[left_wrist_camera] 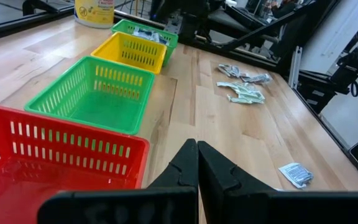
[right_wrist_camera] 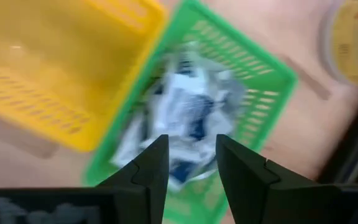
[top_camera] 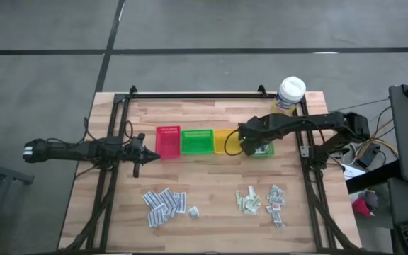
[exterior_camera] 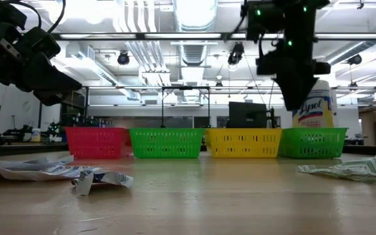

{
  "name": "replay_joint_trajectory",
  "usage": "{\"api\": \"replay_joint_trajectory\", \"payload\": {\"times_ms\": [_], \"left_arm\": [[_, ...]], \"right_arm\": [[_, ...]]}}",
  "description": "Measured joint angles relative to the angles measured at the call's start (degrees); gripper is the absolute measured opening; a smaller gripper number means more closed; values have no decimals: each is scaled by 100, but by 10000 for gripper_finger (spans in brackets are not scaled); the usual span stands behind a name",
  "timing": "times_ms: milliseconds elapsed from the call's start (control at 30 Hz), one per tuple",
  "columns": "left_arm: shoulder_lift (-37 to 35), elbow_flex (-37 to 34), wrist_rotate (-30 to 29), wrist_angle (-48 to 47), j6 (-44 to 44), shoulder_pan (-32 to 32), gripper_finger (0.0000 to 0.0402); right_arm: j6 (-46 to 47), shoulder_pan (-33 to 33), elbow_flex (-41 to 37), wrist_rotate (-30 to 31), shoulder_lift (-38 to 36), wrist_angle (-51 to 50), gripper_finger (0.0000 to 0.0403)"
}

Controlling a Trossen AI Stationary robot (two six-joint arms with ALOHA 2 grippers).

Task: Pick & Place First Aid Supplies
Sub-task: Put the blue alcohol pad into the right green bin

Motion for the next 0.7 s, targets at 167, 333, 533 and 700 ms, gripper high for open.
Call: {"api": "replay_joint_trajectory", "payload": {"times_ms": [167, 333, 533, 700], "left_arm": [[2, -2, -1, 0, -12, 0, 0], [2, -2, -2, 0, 8, 0, 0], [2, -2, -1, 0, 9, 0, 0], [2, -2, -2, 0, 6, 0, 0]], "right_arm": [[154, 586, 362, -248, 0, 199, 118], [221, 1464, 531, -247, 0, 915, 116], [-239, 2392, 360, -246, 2, 2856, 122], [-974, 2885, 143, -245, 2, 4267, 117]]}}
